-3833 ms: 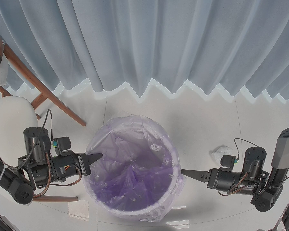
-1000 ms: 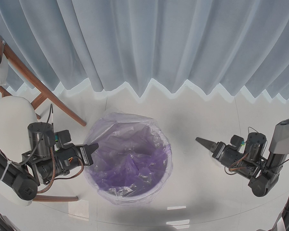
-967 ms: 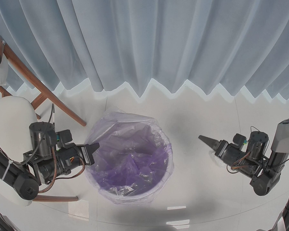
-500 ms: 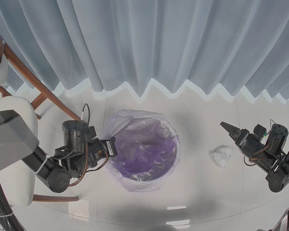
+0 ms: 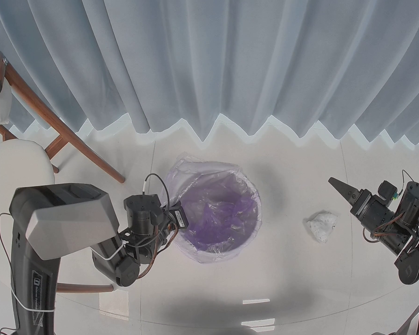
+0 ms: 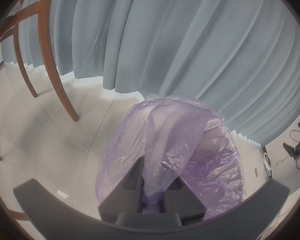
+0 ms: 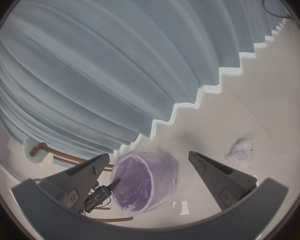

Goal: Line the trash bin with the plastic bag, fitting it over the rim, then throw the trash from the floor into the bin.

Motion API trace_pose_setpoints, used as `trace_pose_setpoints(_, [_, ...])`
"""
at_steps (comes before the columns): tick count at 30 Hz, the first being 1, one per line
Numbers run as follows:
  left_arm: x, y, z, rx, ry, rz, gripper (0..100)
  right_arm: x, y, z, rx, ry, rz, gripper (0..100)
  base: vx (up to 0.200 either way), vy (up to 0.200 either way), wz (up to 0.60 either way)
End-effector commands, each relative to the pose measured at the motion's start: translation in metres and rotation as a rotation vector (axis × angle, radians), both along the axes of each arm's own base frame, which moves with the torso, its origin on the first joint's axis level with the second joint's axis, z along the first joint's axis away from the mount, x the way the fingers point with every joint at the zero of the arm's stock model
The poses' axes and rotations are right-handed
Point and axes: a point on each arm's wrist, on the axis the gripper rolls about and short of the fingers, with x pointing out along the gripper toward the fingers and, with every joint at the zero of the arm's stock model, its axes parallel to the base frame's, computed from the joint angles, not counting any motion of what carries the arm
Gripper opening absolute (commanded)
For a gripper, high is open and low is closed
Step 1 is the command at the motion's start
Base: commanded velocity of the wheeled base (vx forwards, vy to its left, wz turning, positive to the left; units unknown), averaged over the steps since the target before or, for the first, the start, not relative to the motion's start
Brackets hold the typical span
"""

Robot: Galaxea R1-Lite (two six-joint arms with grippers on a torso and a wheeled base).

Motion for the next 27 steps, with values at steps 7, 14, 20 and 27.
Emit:
trace_pose_setpoints(7, [-0.004,0.000,-0.028,0.047,0.060,-0.002,0,-0.004,-0.001,0.004,-0.029,-0.039,-0.001,100,0.000,0.000,0.00])
trace_pose_setpoints(14, [-0.012,-0.002,-0.029,0.050,0.068,-0.017,100,-0.008,-0.002,0.000,-0.034,-0.013,-0.001,100,0.000,0.000,0.00])
trace_pose_setpoints(20, [-0.053,0.014,0.003,0.040,0.050,-0.043,100,-0.020,-0.004,-0.004,-0.041,0.019,-0.001,100,0.000,0.000,0.00])
trace_pose_setpoints(27, [-0.133,0.057,0.067,-0.005,-0.012,-0.097,100,-0.016,-0.016,-0.017,-0.066,0.082,-0.049,100,0.000,0.000,0.00])
